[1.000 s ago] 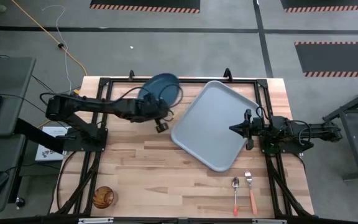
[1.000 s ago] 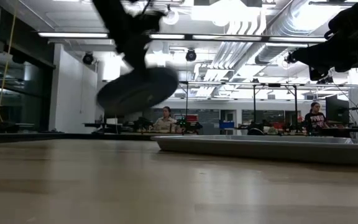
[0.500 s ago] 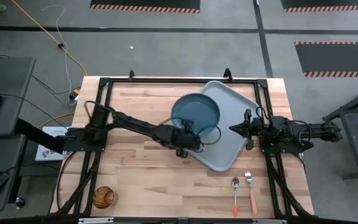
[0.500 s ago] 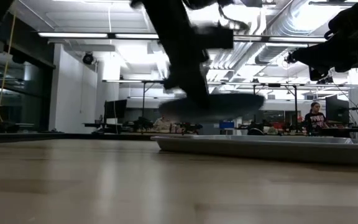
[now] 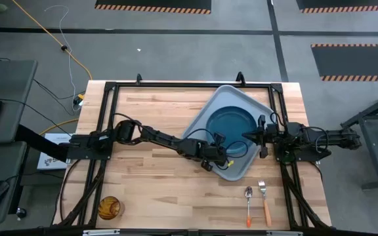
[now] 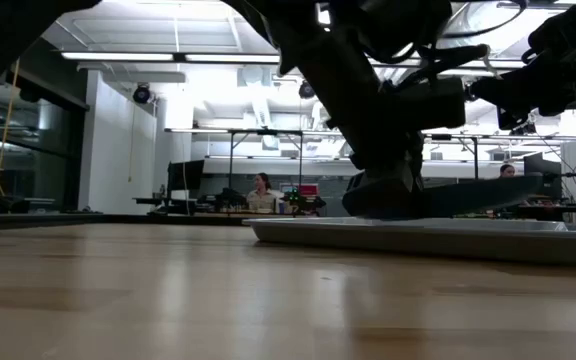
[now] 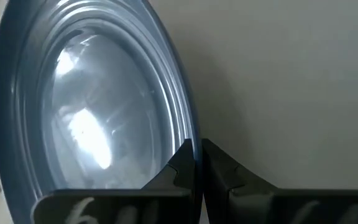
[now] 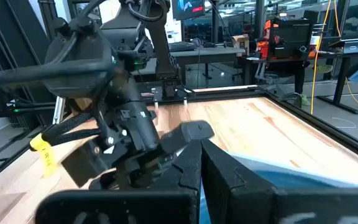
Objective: Pick and place plate/cup/fork/spoon on tray
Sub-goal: Put the blue plate on the blue tray
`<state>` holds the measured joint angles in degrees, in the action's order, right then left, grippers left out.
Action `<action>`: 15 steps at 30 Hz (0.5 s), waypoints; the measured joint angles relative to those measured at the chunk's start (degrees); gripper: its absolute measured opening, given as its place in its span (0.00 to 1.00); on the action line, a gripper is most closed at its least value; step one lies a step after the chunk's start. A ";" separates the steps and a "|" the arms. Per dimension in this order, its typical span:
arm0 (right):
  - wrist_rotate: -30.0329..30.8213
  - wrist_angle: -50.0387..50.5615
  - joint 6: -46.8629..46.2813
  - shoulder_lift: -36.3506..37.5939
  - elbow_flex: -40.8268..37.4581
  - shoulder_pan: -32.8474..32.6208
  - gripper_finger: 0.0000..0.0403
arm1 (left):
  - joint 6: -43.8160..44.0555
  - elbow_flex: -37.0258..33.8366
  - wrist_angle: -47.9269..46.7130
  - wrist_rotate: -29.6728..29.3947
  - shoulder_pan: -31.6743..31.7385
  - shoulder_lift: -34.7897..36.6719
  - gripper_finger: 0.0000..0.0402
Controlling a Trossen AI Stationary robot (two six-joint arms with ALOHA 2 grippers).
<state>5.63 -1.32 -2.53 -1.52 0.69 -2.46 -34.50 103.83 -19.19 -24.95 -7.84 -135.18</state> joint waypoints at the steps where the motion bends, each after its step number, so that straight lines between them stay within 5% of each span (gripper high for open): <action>1: 0.00 0.00 0.01 0.00 -0.01 -0.01 0.00 | -0.20 0.67 -0.21 0.37 0.34 -0.65 0.00; 15: 0.02 0.00 0.00 -0.04 -0.01 0.00 0.00 | 1.06 1.82 -2.18 1.05 4.14 -2.31 0.04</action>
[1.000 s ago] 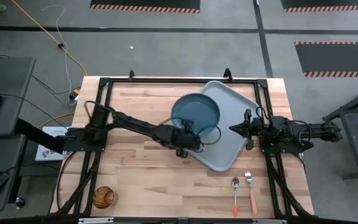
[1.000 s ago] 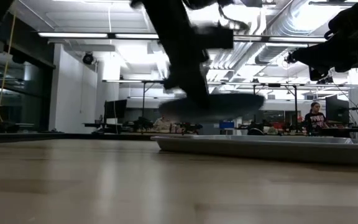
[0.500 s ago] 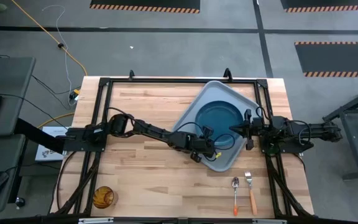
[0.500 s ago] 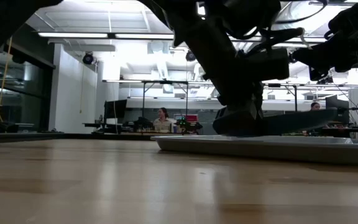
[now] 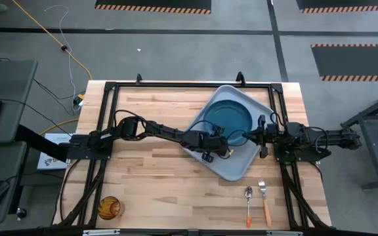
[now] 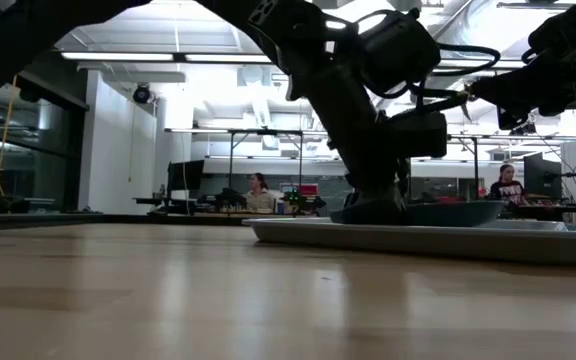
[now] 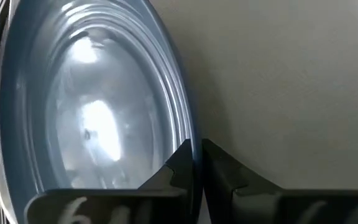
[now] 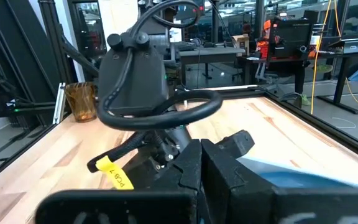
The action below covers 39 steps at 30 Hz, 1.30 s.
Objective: Pick and place plate/cup/fork/spoon on tray
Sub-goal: Put the blue plate on the blue tray, then put the orange glass on the blue tray on the left of the blue plate
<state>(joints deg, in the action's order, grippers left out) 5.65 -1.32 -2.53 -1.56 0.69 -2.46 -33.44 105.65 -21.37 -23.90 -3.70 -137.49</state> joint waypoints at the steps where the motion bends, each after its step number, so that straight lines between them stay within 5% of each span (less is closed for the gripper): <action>1: -0.02 0.00 0.00 0.00 0.00 0.00 0.00 | 0.14 0.00 0.08 0.96 0.00 0.00 0.04; 11: -0.02 0.00 0.00 0.02 0.00 0.00 0.00 | 0.29 0.00 2.85 3.76 -1.11 0.04 0.11; 25: -0.02 0.00 0.00 0.02 0.02 0.00 0.00 | 1.25 0.00 5.69 9.87 -1.20 0.09 0.39; 39: -0.02 0.00 0.00 0.04 0.00 -0.01 0.00 | -0.71 -0.02 8.41 8.29 -2.15 1.65 0.41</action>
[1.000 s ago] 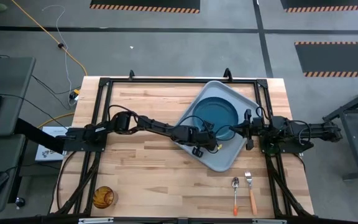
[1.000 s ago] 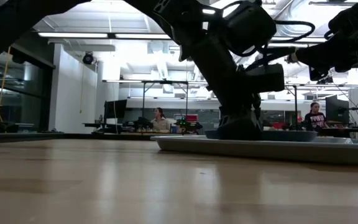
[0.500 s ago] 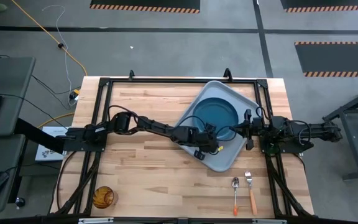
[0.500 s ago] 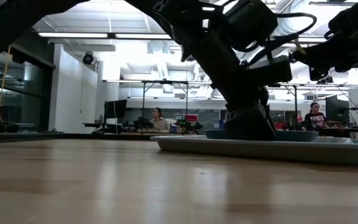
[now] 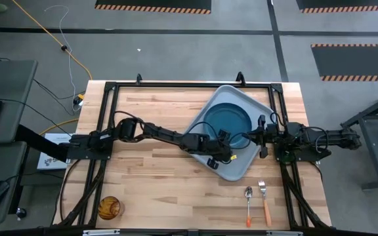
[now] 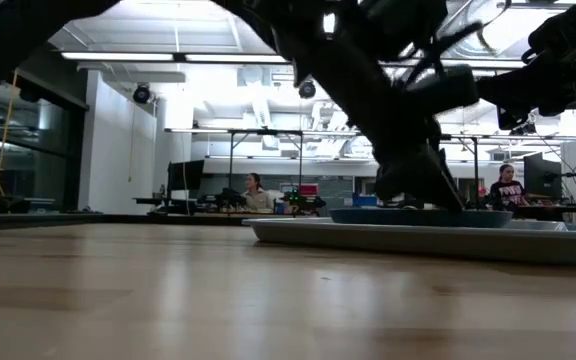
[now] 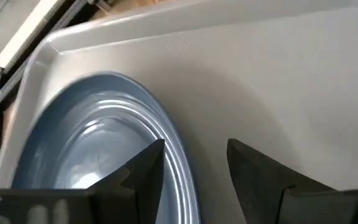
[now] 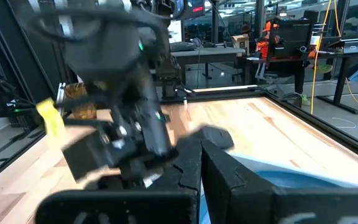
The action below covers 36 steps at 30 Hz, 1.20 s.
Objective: Pick and place plate/cup/fork/spoon on tray
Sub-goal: Put the orange glass on the blue tray on the left of the blue plate
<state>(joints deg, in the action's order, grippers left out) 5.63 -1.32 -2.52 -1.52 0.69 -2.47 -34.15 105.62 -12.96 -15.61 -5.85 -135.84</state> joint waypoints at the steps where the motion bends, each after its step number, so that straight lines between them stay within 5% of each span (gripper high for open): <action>1: 0.00 0.00 0.00 0.00 0.01 0.01 0.00 | 0.35 0.00 -1.70 -0.23 -0.25 0.86 0.41; 11: 0.00 0.00 -0.02 0.02 0.00 0.01 0.00 | 19.37 -1.56 -23.60 3.14 -1.05 13.82 0.40; 18: 0.00 0.00 0.00 -0.69 0.00 0.01 0.00 | 32.35 -17.72 -23.34 7.43 -4.48 31.54 0.40; 25: 0.00 0.00 0.00 -0.78 0.00 0.01 0.00 | 46.00 -33.73 -28.53 7.67 -18.30 48.92 0.40; 36: 0.00 0.00 0.00 -0.74 0.00 0.01 0.00 | 63.07 -34.58 -43.52 7.20 -41.36 54.63 0.40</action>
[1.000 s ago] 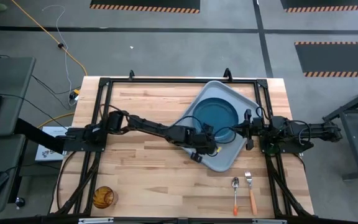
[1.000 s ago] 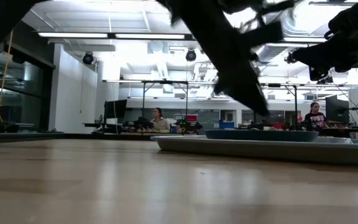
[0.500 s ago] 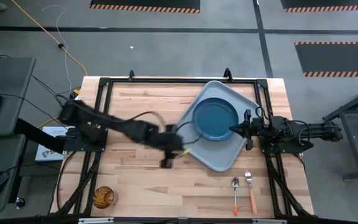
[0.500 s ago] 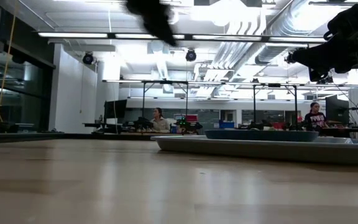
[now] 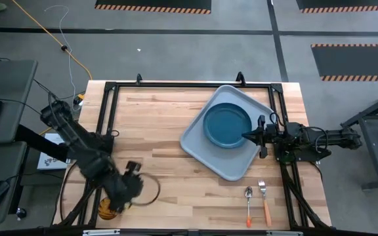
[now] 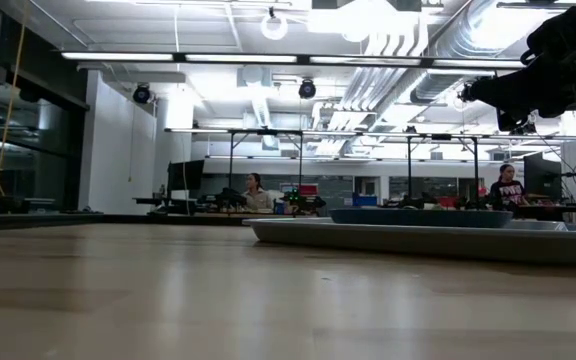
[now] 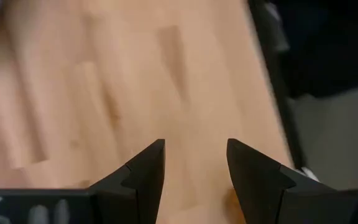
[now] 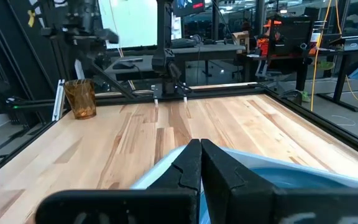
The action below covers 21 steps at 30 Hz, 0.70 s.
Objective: Pick and place plate/cup/fork/spoon on tray
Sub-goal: Put the orange glass on the blue tray on the left of the blue plate
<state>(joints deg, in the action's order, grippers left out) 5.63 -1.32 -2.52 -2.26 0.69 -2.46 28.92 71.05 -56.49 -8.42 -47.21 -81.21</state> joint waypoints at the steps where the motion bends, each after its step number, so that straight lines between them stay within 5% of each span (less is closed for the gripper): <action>1: 0.00 0.00 0.00 0.00 0.00 -0.01 0.00 | 0.36 0.00 0.12 0.26 -1.50 -0.33 0.40; 11: 0.00 0.00 0.00 0.00 0.00 0.00 0.00 | 5.56 0.00 0.07 1.36 -11.25 -2.49 0.40; 21: 0.00 0.00 0.00 0.00 0.01 0.00 0.00 | 7.47 0.02 -6.11 3.64 -14.50 -6.36 0.40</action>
<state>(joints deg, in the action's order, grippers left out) 5.63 -1.32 -2.52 -2.26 0.70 -2.46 36.38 71.07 -62.60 -4.78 -61.71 -87.57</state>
